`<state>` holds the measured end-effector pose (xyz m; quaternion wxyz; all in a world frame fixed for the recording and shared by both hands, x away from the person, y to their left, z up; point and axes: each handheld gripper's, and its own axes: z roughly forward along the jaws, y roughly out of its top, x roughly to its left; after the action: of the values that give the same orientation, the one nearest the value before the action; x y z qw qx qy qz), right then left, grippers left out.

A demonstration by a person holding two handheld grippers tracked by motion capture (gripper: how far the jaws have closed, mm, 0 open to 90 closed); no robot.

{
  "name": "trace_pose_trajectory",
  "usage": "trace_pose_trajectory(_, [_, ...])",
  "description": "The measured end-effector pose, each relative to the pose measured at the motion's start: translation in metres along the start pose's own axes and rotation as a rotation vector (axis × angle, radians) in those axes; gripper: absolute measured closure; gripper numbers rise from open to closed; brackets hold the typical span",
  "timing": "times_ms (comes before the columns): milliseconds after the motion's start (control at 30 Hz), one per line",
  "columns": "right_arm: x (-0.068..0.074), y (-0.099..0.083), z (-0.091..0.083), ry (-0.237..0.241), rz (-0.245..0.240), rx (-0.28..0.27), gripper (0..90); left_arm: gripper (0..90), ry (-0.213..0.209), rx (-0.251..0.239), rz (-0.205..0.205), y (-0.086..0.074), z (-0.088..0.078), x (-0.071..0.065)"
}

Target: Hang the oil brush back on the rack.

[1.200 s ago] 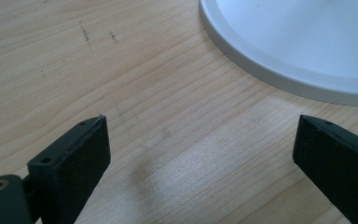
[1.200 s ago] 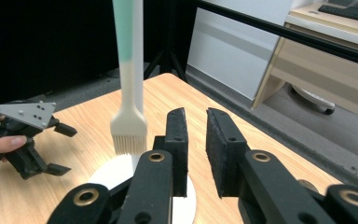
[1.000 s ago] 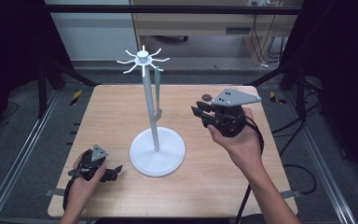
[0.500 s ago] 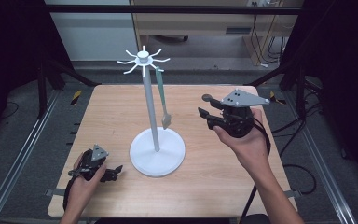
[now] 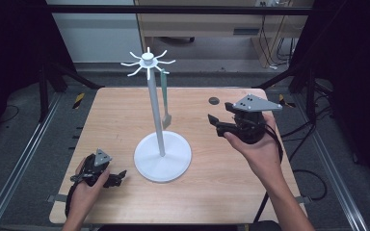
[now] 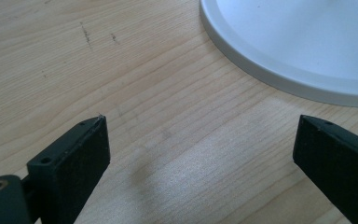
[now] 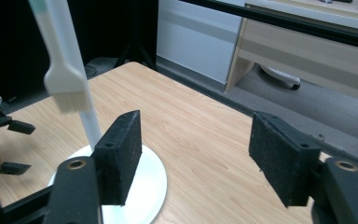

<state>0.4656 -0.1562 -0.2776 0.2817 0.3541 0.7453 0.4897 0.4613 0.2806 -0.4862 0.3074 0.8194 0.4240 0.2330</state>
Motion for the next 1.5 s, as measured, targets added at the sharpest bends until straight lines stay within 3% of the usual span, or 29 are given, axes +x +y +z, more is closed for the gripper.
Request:
trace_pose_trajectory(800, [-0.024,-0.036,-0.001,-0.079,0.063,0.043,12.4,3.4,0.002,-0.005,-0.003,0.000,-0.001,0.000])
trace_pose_trajectory(1267, [-0.032,-0.078,0.000,-0.131,0.095,0.083,7.1,3.4,0.011,-0.018,-0.014,0.000,-0.003,0.003])
trace_pose_trajectory(1500, [-0.033,-0.092,-0.001,-0.128,0.108,0.093,6.0,3.3,0.013,-0.019,-0.015,0.000,-0.003,0.003])
